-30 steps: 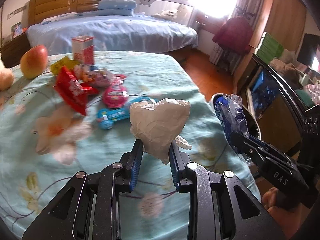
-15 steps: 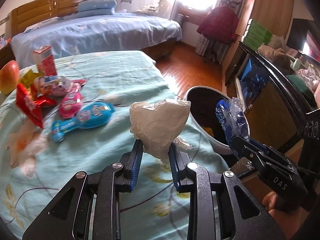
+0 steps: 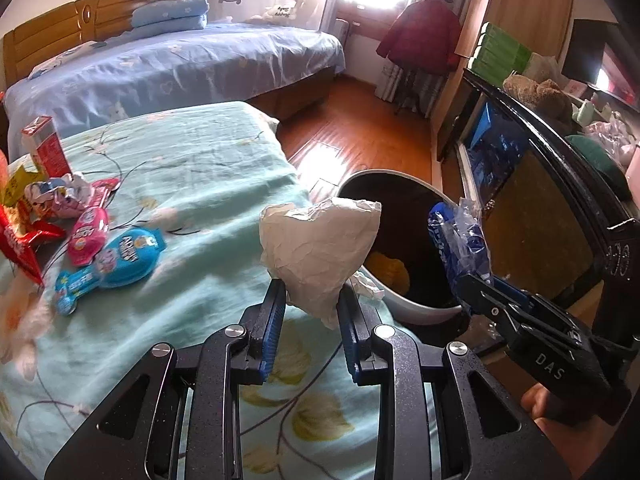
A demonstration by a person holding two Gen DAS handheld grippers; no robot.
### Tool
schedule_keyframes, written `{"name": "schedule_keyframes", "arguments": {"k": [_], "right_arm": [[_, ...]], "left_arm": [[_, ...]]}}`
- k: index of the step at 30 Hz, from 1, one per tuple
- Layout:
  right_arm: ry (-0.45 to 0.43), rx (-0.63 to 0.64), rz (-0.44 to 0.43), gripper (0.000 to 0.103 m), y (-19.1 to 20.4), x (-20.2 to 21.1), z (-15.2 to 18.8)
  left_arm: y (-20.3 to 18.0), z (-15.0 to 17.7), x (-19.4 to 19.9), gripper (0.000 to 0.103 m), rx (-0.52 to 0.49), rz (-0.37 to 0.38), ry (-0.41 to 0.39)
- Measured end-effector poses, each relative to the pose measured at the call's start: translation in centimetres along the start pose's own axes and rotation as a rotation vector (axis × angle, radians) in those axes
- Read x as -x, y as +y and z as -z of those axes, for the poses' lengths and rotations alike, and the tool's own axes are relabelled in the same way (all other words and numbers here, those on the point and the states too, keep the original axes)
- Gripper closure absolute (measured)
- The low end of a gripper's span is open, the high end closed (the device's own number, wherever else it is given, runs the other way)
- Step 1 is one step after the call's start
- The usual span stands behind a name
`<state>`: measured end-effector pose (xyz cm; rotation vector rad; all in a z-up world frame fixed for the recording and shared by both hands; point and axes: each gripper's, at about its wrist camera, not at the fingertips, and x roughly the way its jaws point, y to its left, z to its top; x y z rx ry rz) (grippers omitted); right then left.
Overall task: Collect trash
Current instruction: 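Carry both items over the trash bin and open both tools to drop them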
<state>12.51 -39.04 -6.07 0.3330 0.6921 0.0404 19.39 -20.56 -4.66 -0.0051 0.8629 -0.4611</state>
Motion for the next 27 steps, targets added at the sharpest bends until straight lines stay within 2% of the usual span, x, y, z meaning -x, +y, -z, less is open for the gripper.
{"name": "schedule_keyframes", "arguments": {"k": [27], "right_arm": [[0.042,-0.044,0.056,0.060,-4.6,-2.4,-2.3]], "left_arm": [[-4.1,-2.9,-4.7,0.077,-0.060,0.063,0.068]]}}
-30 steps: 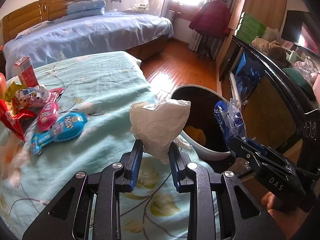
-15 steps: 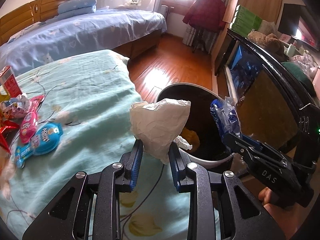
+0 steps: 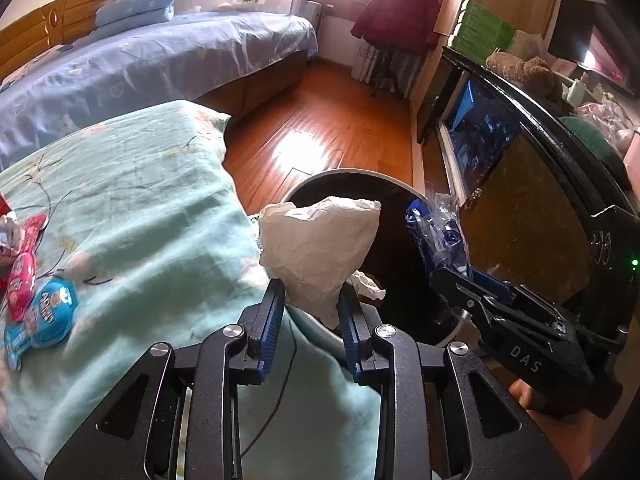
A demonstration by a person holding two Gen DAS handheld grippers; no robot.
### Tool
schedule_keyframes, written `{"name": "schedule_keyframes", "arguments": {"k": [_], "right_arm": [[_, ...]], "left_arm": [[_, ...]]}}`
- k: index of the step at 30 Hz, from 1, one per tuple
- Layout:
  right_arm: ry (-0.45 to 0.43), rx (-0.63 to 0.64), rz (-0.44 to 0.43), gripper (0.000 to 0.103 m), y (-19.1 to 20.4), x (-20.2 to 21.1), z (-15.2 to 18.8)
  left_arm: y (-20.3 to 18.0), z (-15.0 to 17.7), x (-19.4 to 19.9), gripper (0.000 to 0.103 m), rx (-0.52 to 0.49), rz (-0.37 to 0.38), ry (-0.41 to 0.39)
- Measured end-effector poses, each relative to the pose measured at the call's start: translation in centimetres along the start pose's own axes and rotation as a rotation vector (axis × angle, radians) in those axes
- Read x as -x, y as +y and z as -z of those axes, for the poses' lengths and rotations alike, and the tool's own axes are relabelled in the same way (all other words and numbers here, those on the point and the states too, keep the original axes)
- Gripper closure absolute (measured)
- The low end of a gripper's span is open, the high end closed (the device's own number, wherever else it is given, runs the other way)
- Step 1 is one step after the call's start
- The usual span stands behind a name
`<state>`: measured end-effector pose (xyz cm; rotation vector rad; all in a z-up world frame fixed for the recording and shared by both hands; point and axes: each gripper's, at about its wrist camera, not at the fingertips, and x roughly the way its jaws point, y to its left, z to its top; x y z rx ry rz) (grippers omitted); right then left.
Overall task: Collect trash
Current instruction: 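Carry both items over the trash bin and open both tools to drop them, then move both tools back toward the remaining wrappers on the table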
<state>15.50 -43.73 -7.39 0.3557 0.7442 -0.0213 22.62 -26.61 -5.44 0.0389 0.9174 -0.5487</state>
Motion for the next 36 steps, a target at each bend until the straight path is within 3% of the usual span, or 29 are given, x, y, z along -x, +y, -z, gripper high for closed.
{"name": "schedule_keyframes", "arguments": {"k": [7,11,12,14,23,36], "right_arm": [[0.001,0.005,0.015,0.060,-0.4,-0.2,-0.4],[0.003,0.004,0.021,0.057,-0.6,-0.1,-0.6],[0.004,0.002,0.023,0.054,-0.7,-0.1,-0.6],[0.005,-0.005,0.021,0.037,-0.8,0.0,-0.6],[-0.017,-0.013,0.003,0.036,-0.1,1.1,0.0],[-0.021,0.045,-0.115,0.031,6.5,1.6,1.8]], "left_arm": [[-0.4,-0.5,-0.7,0.076,-0.014,0.011,0.015],[-0.2,-0.5,-0.8,0.066,-0.008,0.021,0.021],[-0.2,-0.5,-0.7,0.063,-0.007,0.021,0.018],[-0.2,-0.5,-0.3,0.059,-0.009,0.023,0.006],[1.9,1.7,2.7,0.049,0.013,-0.032,-0.041],[8.4,6.4,6.8,0.047,0.148,-0.118,-0.058]]}}
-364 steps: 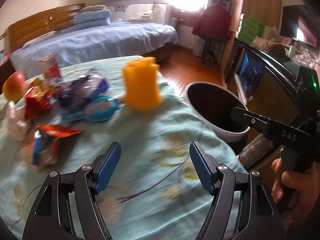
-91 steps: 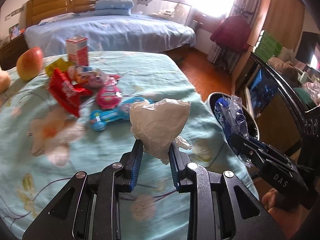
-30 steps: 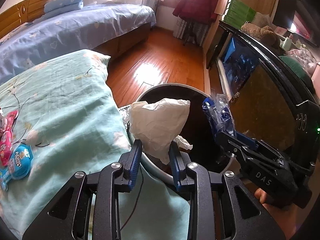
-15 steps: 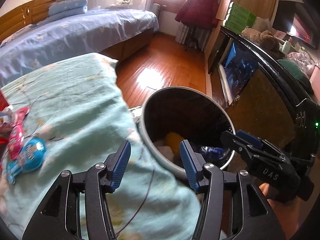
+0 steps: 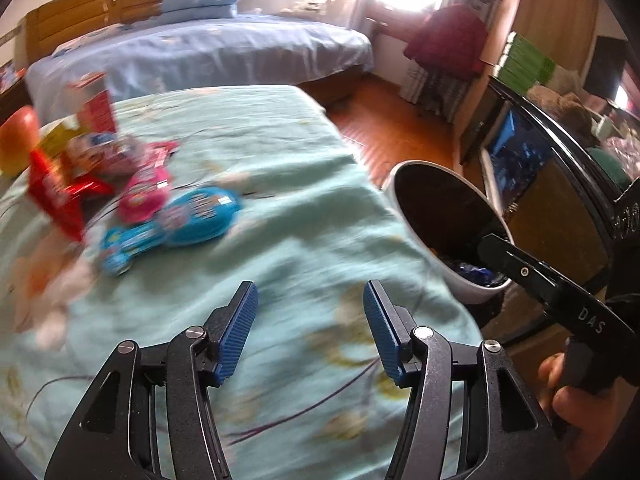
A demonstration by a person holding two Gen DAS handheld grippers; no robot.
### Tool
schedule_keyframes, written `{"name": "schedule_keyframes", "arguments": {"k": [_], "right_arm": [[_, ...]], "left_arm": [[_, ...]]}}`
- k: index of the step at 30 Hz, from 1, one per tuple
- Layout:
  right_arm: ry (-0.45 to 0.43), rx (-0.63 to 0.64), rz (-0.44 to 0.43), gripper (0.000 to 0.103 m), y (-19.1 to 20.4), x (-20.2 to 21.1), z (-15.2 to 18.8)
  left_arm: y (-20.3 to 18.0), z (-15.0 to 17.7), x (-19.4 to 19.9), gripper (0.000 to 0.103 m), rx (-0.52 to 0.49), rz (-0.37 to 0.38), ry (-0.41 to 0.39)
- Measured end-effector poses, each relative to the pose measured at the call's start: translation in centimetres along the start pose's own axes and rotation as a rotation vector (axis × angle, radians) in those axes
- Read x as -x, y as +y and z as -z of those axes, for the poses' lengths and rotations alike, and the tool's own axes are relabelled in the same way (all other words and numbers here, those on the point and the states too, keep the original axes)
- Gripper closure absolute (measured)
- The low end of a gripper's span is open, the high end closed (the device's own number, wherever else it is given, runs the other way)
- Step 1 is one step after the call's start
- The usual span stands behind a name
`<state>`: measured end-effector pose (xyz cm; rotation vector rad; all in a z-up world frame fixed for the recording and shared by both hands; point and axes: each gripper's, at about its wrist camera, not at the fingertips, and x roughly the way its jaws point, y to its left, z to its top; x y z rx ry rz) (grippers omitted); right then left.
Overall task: Collect trash
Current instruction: 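Move both tools back toward the remaining wrappers on the table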
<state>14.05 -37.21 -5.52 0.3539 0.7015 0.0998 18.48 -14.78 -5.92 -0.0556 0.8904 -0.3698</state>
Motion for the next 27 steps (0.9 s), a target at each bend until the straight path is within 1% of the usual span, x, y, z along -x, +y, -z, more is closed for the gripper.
{"name": "schedule_keyframes", "arguments": {"k": [13,18,25,27], "right_arm": [[0.057,0.118,-0.095,0.029,6.9,-1.8,1.7],[0.097,0.197,-0.147,0.029,9.7,-3.0,2.0],[0.134,0.256,-0.183,0.029,11.7,-4.3,1.9],[0.151,0.280,-0.201,0.029,12.3,-4.9,1.9]], "left_arm": [[7.7,2.1,3.1,0.047,0.126,-0.083,-0.031],[10.0,2.8,3.6,0.047,0.172,-0.116,-0.037],[12.8,2.6,4.1,0.047,0.239,-0.145,-0.050],[13.5,2.4,4.2,0.046,0.253,-0.149,-0.057]]}}
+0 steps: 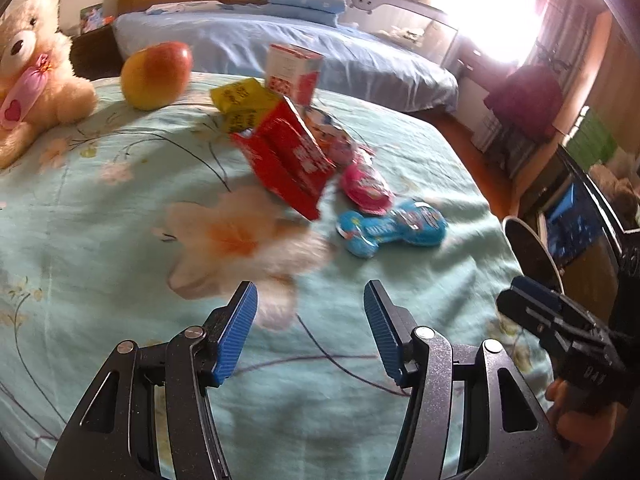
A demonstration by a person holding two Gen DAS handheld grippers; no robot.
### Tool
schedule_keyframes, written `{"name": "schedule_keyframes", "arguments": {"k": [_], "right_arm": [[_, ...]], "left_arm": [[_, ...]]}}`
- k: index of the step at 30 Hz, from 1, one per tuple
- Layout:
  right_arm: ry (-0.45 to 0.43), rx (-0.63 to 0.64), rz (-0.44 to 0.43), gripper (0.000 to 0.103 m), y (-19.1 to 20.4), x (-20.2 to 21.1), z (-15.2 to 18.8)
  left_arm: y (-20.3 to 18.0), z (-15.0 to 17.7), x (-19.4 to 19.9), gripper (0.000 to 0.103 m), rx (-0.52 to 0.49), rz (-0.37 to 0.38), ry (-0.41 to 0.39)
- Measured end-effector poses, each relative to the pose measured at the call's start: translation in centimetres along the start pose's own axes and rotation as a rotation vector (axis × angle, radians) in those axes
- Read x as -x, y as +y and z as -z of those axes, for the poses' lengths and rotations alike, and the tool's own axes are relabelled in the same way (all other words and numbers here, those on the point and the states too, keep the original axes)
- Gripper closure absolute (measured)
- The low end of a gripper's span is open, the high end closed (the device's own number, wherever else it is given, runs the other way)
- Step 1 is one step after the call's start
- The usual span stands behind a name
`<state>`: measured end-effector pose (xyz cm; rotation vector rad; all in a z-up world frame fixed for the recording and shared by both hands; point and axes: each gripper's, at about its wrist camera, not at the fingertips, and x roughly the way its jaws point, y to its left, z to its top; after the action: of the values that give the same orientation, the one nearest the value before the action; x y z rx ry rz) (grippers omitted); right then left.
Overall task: Collect trash
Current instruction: 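Move both tools back toward the remaining wrappers on the table, then grasp the red snack bag with the left tool while the right tool grasps the blue AD package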
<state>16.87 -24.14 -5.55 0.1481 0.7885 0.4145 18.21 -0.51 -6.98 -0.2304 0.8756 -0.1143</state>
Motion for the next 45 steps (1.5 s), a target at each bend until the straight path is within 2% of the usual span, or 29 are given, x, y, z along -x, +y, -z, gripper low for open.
{"name": "schedule_keyframes", "arguments": {"k": [7,16,26,34,36,37,38,42,45], "right_arm": [[0.064,0.096,-0.052,0.026,1.2,-2.1,-0.9],[0.104,0.220,-0.074,0.024,2.6,-4.2,-2.3],[0.159,0.323,-0.106,0.024,3.3,-6.9,-3.9],[0.188,0.354,-0.100,0.025,3.7,-8.5,-4.7],[0.188,0.366,-0.077,0.029,4.0,-8.7,-4.5],[0.185,0.372,-0.064,0.041,4.1,-8.7,-4.5],[0.183,0.378,-0.046,0.040,4.2,-8.6,-4.4],[0.178,0.366,-0.038,0.040,4.4,-8.1,-4.1],[0.165,0.323,-0.036,0.040,4.1,-7.2,-3.7]], "left_arm": [[1.0,-1.6,-0.9,0.042,0.014,-0.017,-0.007],[1.5,-3.8,-2.3,0.041,0.013,-0.031,-0.003],[1.6,-5.8,-3.6,0.038,0.038,0.027,0.017],[2.2,-6.5,-4.1,0.040,0.074,0.017,0.007],[2.3,-6.4,-4.0,0.061,0.067,0.026,0.002],[2.2,-6.4,-3.9,0.065,0.059,0.034,0.003],[2.1,-6.4,-3.8,0.074,0.050,0.033,0.001],[1.7,-6.0,-3.0,0.094,0.016,0.026,-0.009],[1.9,-5.4,-2.0,0.096,0.014,0.035,-0.019]]}}
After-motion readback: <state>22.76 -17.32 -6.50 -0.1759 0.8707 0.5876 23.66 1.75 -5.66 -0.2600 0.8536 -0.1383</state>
